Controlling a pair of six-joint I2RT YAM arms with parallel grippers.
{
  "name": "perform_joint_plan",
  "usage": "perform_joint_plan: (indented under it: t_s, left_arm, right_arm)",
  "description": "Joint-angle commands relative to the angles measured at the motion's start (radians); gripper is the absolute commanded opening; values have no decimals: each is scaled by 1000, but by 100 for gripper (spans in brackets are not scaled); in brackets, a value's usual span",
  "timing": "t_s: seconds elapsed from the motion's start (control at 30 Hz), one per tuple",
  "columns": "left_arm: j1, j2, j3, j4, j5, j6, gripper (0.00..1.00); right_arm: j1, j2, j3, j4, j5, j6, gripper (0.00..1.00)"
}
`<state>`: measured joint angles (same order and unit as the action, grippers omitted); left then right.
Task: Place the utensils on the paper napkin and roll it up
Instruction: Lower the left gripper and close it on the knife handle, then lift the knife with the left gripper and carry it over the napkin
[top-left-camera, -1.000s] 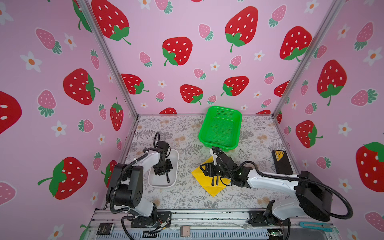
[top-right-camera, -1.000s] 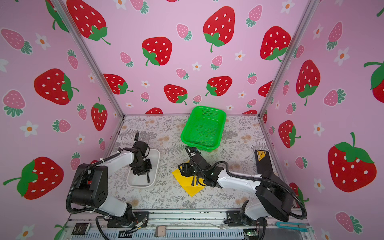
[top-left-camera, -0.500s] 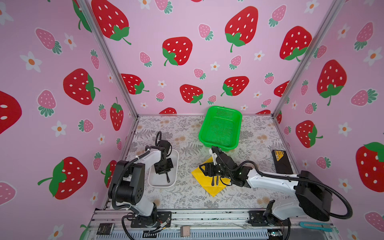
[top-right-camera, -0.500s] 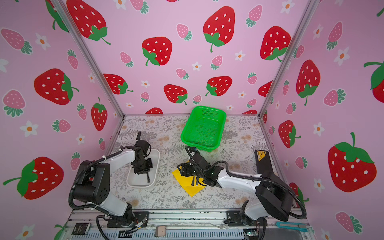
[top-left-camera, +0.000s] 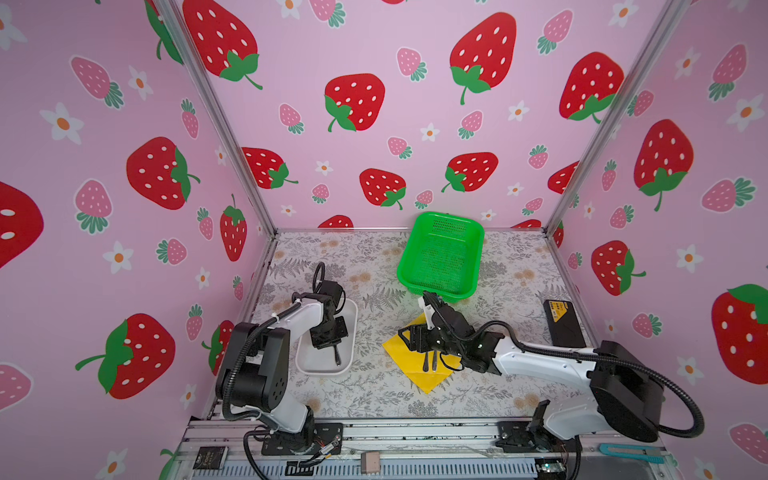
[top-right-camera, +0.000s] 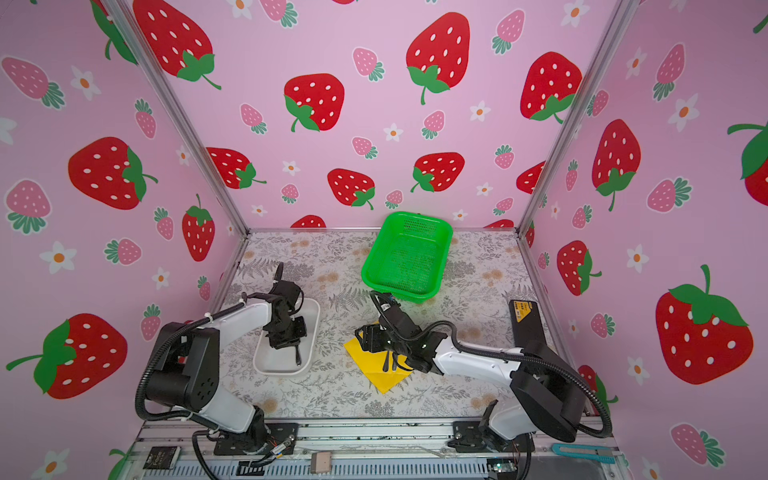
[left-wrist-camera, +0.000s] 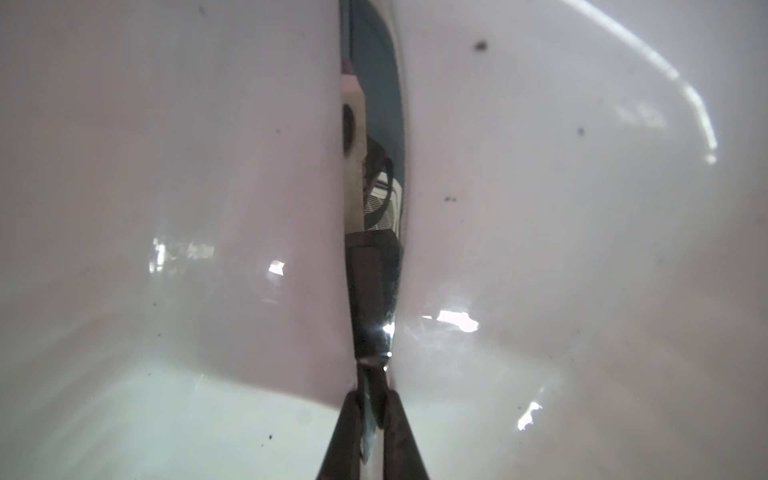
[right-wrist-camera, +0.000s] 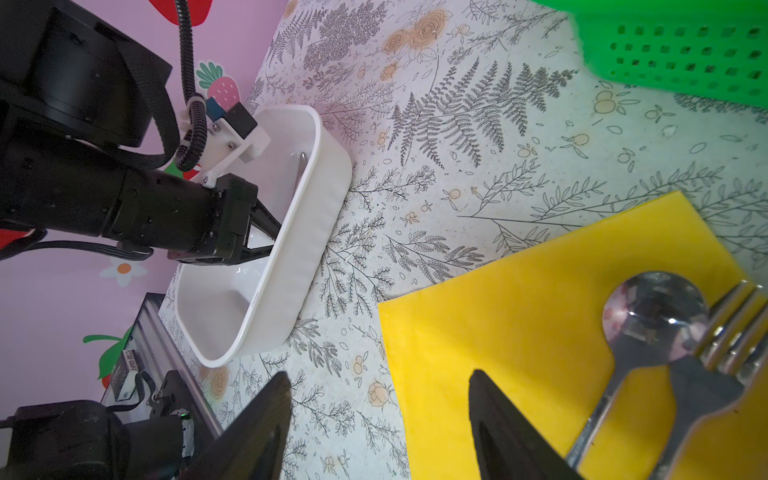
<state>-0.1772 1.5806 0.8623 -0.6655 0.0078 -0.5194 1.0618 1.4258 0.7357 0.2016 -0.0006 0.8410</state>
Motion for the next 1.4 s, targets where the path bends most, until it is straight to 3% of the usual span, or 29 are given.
perform_joint_plan:
  t_s: [0.0,0.93,1.37]
  left_arm:
    - [-6,-21,-16,-28,11,1,7]
    - [-10,-229,119,-190,-19,18,9]
    - [-65,-254,181,-240,-4,6,9]
  right_arm:
    - [-6,-10,5,4,5,12,69]
    - [-13,-10,7,19,-12,7,69]
    - [-16,-23,-12,30,0,24,69]
